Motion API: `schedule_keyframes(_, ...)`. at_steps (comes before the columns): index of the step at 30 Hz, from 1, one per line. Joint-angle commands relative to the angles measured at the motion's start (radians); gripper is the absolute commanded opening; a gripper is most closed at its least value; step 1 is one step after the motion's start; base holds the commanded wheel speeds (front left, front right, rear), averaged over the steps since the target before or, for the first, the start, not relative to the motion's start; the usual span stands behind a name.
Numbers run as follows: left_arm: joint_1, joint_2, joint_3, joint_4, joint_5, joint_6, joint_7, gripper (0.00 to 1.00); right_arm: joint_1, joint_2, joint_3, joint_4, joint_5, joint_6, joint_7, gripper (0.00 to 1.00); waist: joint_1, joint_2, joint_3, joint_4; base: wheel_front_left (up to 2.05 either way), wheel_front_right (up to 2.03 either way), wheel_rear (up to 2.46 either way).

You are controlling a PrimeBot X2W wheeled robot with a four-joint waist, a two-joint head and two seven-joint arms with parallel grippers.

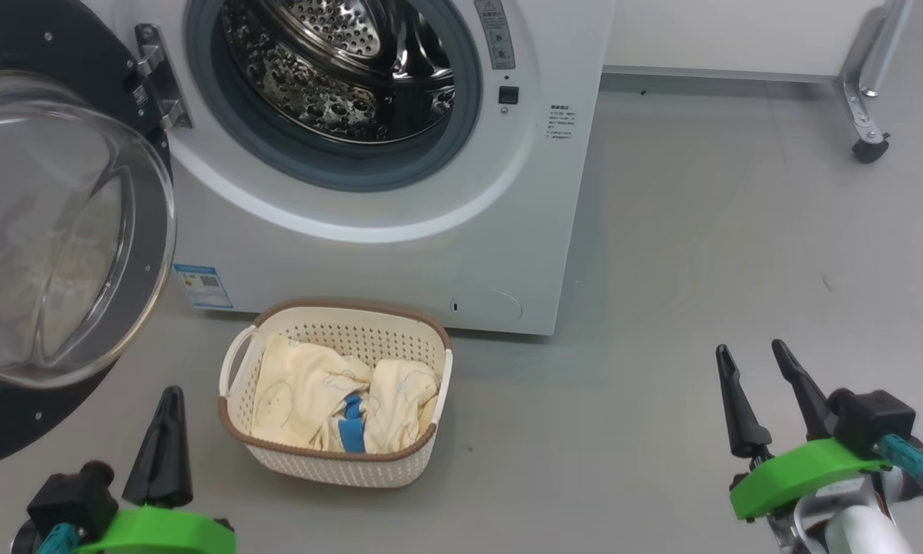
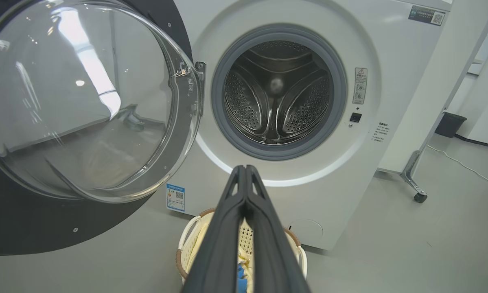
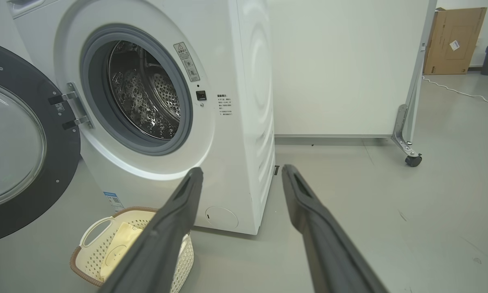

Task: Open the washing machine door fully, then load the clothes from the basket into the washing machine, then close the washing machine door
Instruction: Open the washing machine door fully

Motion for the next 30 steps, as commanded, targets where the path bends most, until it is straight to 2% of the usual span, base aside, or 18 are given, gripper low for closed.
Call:
schedule_keyframes(1, -0.025, 0.007, 0.028, -0.041, 0.008, 0.006, -0.012, 0.00, -0.021, -0.001, 0.025, -0.040, 0.006, 0.000, -0.009, 1.00, 0.0001, -0.0001, -0.006, -0.014, 0.00, 0.00, 0.00)
schedule_keyframes(12, -0.018, -0.005, -0.011, -0.040, -0.036, -0.014, -0.028, 0.02, -0.015, 0.001, 0.035, -0.054, 0.003, 0.000, -0.009, 1.00, 0.0001, -0.0001, -0.001, -0.054, 0.00, 0.00, 0.00)
schedule_keyframes(13, -0.017, -0.005, -0.012, -0.039, -0.039, -0.015, -0.029, 0.35, -0.016, 0.001, 0.037, -0.054, 0.003, 0.000, -0.009, 1.00, 0.0001, -0.0001, 0.000, -0.057, 0.00, 0.00, 0.00)
schedule_keyframes(14, -0.016, -0.005, -0.013, -0.037, -0.041, -0.016, -0.030, 0.85, -0.017, 0.001, 0.038, -0.053, 0.003, 0.000, -0.009, 1.00, 0.0001, -0.0001, 0.001, -0.060, 0.00, 0.00, 0.00)
schedule_keyframes(15, -0.015, -0.005, -0.014, -0.035, -0.045, -0.017, -0.030, 1.00, -0.019, 0.001, 0.038, -0.053, 0.004, 0.000, -0.009, 1.00, 0.0001, -0.0001, 0.002, -0.062, 0.00, 0.00, 0.00)
schedule_keyframes(23, -0.020, -0.004, -0.012, -0.023, -0.069, -0.022, -0.032, 1.00, -0.026, 0.001, 0.038, -0.052, 0.005, 0.000, -0.009, 1.00, 0.0001, -0.0001, 0.009, -0.072, 0.00, 0.00, 0.00)
schedule_keyframes(30, -0.017, 0.003, -0.026, -0.034, -0.040, -0.025, -0.033, 1.00, -0.028, 0.001, 0.034, -0.049, 0.000, 0.000, -0.009, 1.00, 0.0001, -0.0001, 0.015, -0.072, 0.00, 0.00, 0.00)
